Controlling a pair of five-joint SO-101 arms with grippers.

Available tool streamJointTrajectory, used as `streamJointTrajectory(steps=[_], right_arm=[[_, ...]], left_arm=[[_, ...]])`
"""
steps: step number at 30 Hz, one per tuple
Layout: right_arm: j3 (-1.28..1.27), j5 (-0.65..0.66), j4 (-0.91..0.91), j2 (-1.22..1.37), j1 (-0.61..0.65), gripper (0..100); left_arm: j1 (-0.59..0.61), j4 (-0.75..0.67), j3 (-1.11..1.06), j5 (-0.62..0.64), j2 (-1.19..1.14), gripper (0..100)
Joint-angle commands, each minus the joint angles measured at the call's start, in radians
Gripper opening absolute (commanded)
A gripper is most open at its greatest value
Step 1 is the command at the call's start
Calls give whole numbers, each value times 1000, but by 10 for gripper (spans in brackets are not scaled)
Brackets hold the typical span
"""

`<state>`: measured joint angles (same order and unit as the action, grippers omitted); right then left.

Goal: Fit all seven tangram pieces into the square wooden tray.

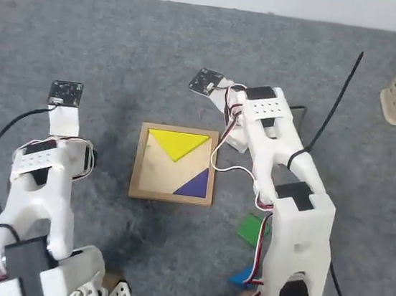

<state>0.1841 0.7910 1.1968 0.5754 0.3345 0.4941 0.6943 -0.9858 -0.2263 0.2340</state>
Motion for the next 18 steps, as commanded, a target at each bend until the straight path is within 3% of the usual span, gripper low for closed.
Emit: streamJointTrajectory(steps=[1, 7, 11, 18], right_arm=[[-6, -15, 119, -53, -22, 242], [-5, -124, 211, -90, -4, 242], [-3, -166, 179, -214, 5, 242], [-25, -95, 156, -216, -10, 259]], left_arm=[[-2, -15, 18, 3, 5, 177], [-2, -15, 18, 3, 5, 177], [-2, -15, 18, 3, 5, 177], [-2, -15, 18, 3, 5, 177]])
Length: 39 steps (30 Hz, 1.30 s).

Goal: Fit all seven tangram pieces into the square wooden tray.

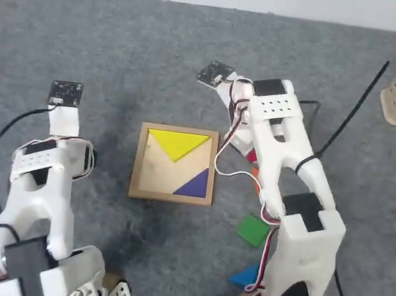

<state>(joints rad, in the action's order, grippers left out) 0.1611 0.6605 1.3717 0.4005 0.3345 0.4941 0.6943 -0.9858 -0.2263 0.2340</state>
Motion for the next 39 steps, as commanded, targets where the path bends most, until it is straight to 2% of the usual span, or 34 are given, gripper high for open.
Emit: streamJointTrajectory(steps=[1, 5, 9, 15, 21, 25, 30, 39], right_arm=[[-3, 41, -24, -21, -15, 282], [-5, 48, -53, 70, -28, 367], [-5, 101, -71, 136, -48, 346], [-5, 126, -67, 197, -77, 282], [-3, 121, -64, 199, -76, 147], [23, 120, -58, 199, -74, 132], [153, 110, 39, 203, -73, 132], [425, -25, 242, 208, -13, 132]], left_arm=[[-2, -15, 18, 3, 5, 177], [-2, -15, 18, 3, 5, 177], [-2, -15, 18, 3, 5, 177], [-2, -15, 18, 3, 5, 177], [-2, -15, 18, 3, 5, 177], [0, -15, 18, 3, 5, 177], [0, -15, 18, 3, 5, 177], [0, -14, 18, 3, 5, 177]])
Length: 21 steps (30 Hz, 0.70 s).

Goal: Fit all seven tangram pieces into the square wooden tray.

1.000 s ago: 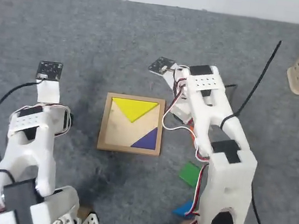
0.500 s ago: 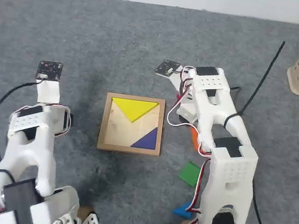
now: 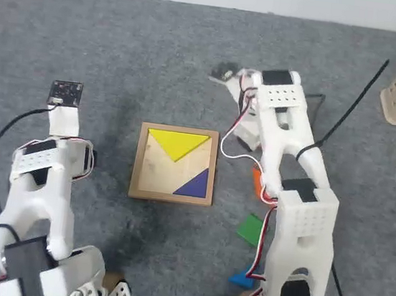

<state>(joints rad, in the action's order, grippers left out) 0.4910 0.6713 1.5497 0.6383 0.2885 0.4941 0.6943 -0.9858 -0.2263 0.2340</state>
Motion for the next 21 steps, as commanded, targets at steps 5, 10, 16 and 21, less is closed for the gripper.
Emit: streamJointTrajectory(steps=[5, 10, 16, 21], right_arm=[[138, -115, 124, -31, 70, 133], [164, -195, 51, -21, 27, 168], [166, -34, -51, 59, -28, 346], [167, 37, -143, 157, -33, 356]], left_arm=[[2, -14, 18, 3, 5, 177], [2, -14, 18, 3, 5, 176], [2, -14, 18, 3, 5, 176], [2, -14, 18, 3, 5, 176]])
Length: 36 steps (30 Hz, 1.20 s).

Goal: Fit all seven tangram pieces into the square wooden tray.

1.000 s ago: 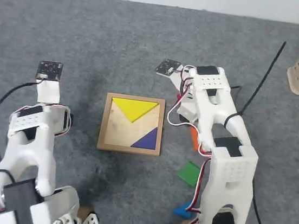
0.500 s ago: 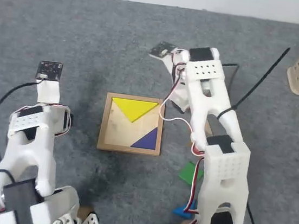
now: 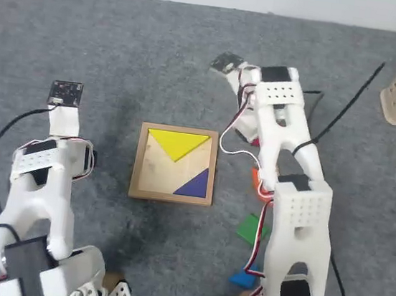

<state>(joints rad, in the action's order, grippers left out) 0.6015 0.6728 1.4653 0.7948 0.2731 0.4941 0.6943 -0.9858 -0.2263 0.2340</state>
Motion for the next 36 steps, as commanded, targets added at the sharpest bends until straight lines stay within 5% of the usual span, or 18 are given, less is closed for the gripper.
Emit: streamJointTrajectory(steps=[1, 14, 22, 32, 36], right_arm=[[57, 35, -74, 13, -25, 357], [57, 84, 61, 62, -51, 260], [51, 58, 68, 38, -62, 329], [57, 57, 70, 97, -97, 109], [57, 55, 70, 94, -96, 95]], left_arm=[[2, -14, 18, 3, 5, 176], [2, -14, 18, 3, 5, 176], [2, -14, 18, 3, 5, 176], [2, -14, 18, 3, 5, 176], [2, -14, 18, 3, 5, 176]])
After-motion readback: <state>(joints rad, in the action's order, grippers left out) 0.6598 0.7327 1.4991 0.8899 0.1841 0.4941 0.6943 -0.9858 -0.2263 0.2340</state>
